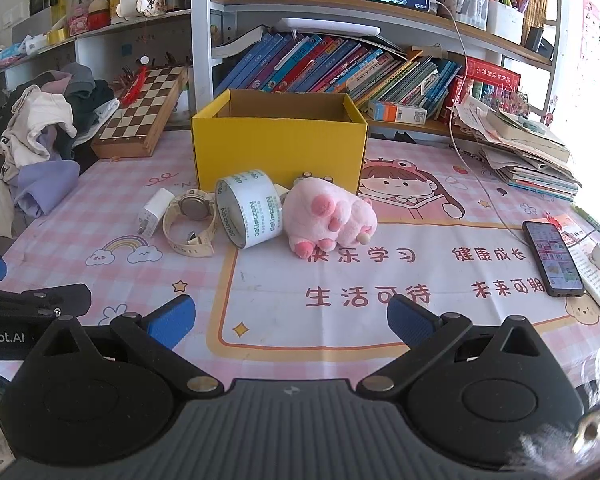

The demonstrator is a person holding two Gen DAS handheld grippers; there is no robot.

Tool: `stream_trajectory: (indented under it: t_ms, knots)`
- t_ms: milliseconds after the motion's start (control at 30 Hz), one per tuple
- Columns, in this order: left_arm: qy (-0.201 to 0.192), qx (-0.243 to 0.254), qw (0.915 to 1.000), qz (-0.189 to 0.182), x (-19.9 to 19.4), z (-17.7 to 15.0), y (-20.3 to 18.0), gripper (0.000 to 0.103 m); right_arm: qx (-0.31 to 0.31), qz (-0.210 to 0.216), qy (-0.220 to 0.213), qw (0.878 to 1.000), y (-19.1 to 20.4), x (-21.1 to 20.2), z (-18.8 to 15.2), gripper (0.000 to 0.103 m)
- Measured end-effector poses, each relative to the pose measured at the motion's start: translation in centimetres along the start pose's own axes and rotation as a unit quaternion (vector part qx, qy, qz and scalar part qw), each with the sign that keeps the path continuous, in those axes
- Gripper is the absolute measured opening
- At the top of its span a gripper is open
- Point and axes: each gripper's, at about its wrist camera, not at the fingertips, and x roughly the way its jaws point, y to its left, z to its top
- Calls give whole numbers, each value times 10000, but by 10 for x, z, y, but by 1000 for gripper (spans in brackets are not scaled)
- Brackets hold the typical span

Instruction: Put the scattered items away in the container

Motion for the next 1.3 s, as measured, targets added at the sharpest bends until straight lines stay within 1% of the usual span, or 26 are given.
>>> stream_trajectory:
  t_ms: [700, 767, 1300]
  knots:
    - [59, -23, 10000, -24, 1, 0, 2, 103, 18, -5, 18, 10000, -1, 3, 0, 103]
    - [61, -10, 10000, -47, 2, 1, 7, 103, 22, -5, 18, 10000, -1, 3, 0, 103]
    - [60, 25, 10000, -20, 1, 0, 5, 103, 32, -18, -7, 10000, -5, 1, -1, 103]
